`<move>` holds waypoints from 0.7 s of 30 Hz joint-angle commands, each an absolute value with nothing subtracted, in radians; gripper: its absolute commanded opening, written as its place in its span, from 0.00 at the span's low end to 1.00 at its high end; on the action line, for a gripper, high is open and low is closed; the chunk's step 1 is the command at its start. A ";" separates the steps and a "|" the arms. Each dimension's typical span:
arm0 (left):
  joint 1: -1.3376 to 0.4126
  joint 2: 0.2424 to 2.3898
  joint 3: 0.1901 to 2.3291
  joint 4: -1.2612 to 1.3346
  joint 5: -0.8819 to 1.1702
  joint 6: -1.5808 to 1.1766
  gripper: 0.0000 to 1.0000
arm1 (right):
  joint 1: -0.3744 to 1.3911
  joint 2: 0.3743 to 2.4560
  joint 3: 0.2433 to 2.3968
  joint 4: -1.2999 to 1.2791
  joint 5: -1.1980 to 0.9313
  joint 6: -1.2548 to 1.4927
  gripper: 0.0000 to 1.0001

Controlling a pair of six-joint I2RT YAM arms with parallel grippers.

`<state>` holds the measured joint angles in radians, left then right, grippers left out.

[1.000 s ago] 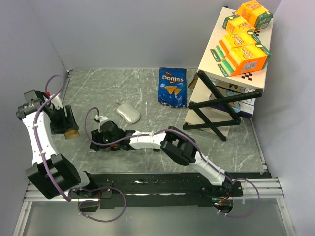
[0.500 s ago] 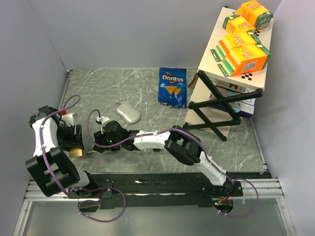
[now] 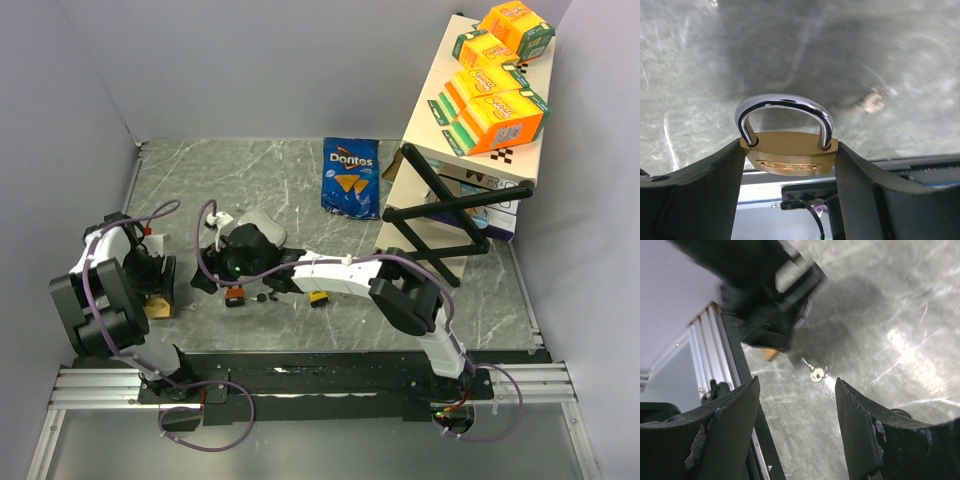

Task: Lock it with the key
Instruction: Place the lock at the center of the board.

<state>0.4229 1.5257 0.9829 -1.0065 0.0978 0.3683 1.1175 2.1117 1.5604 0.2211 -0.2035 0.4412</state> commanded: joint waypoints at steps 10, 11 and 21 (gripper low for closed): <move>0.388 1.695 1.051 -0.922 0.037 0.258 0.11 | 1.081 1.990 1.502 0.267 -0.229 0.439 0.73; 0.384 1.701 1.052 -0.919 0.035 0.252 0.11 | 1.077 1.991 1.500 0.267 -0.227 0.445 0.73; 0.324 1.756 1.086 -0.877 0.023 0.192 0.18 | 1.055 2.006 1.499 0.272 -0.239 0.460 0.75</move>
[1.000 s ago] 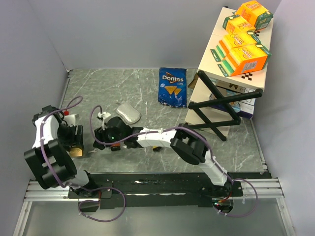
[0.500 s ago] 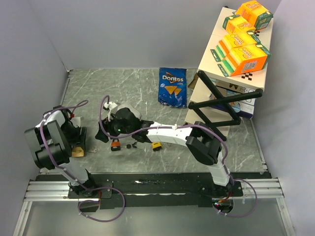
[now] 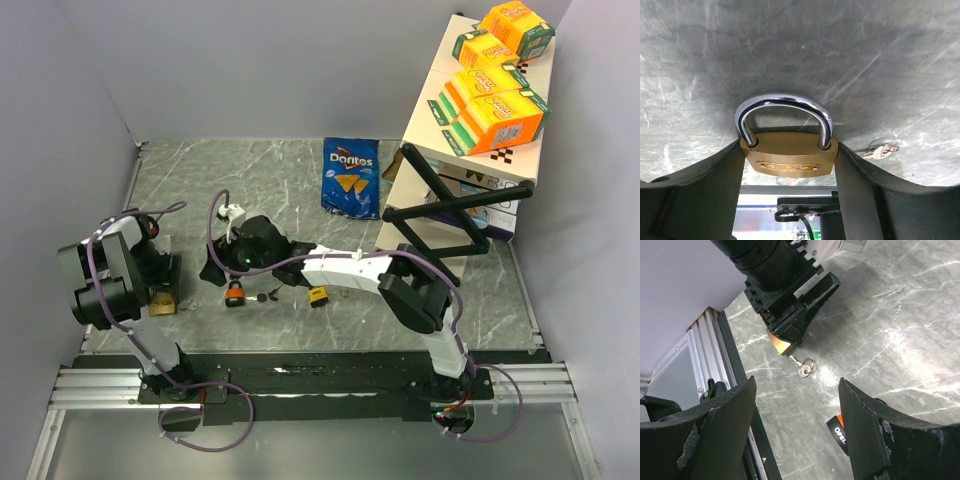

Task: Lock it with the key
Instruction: Place the lock at the center of the board.

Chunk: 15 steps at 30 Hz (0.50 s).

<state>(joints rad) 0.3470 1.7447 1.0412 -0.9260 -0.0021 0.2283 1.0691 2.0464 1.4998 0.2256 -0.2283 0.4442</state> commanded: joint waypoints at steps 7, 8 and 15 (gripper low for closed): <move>0.307 1.778 1.101 -0.865 0.023 0.161 0.32 | 1.042 2.010 1.494 0.275 -0.247 0.469 0.76; 0.307 1.781 1.107 -0.862 0.023 0.158 0.35 | 1.040 2.010 1.493 0.275 -0.248 0.471 0.76; 0.305 1.775 1.147 -0.880 0.038 0.158 0.63 | 1.034 2.005 1.491 0.275 -0.250 0.465 0.77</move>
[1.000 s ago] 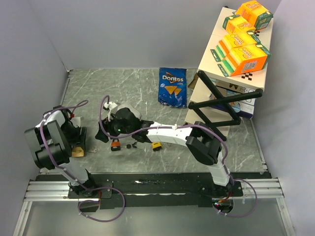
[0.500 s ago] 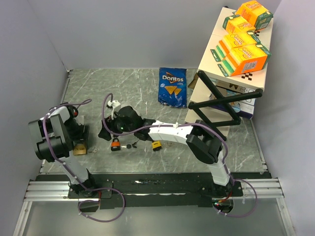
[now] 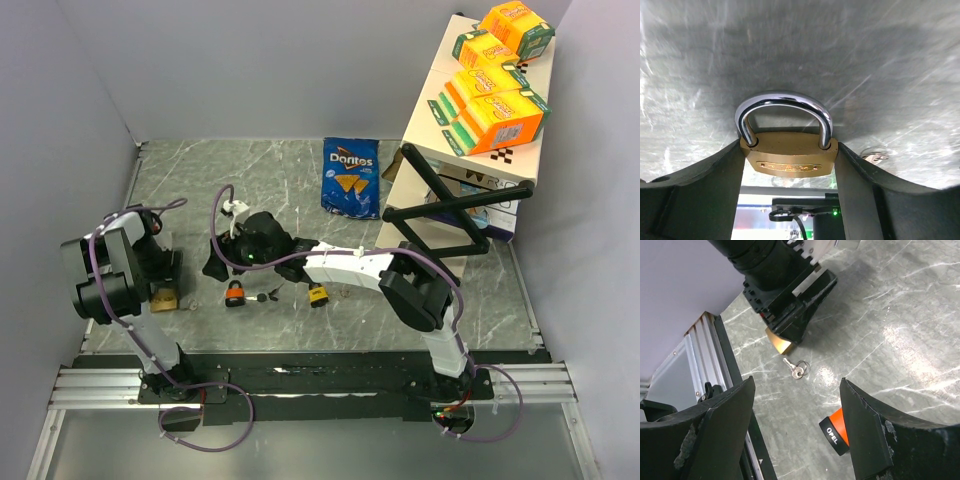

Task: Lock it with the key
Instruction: Place the lock at the center of the board, then reset both arms

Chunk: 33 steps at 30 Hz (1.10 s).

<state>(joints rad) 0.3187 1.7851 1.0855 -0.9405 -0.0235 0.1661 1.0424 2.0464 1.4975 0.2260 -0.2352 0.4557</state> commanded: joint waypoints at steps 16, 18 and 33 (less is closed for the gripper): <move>0.305 1.637 1.189 -0.949 0.087 0.198 0.89 | 1.029 1.942 1.499 0.256 -0.238 0.408 0.82; 0.307 1.606 1.242 -0.979 0.136 0.198 0.92 | 1.029 1.924 1.497 0.250 -0.236 0.393 0.82; 0.304 1.450 1.704 -0.965 0.486 0.091 0.96 | 0.947 1.557 1.399 0.135 -0.196 0.117 1.00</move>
<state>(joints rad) 0.3096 1.5173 1.6249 -1.0073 0.3325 0.1585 0.9649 1.6978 1.4384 0.1673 -0.2176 0.2260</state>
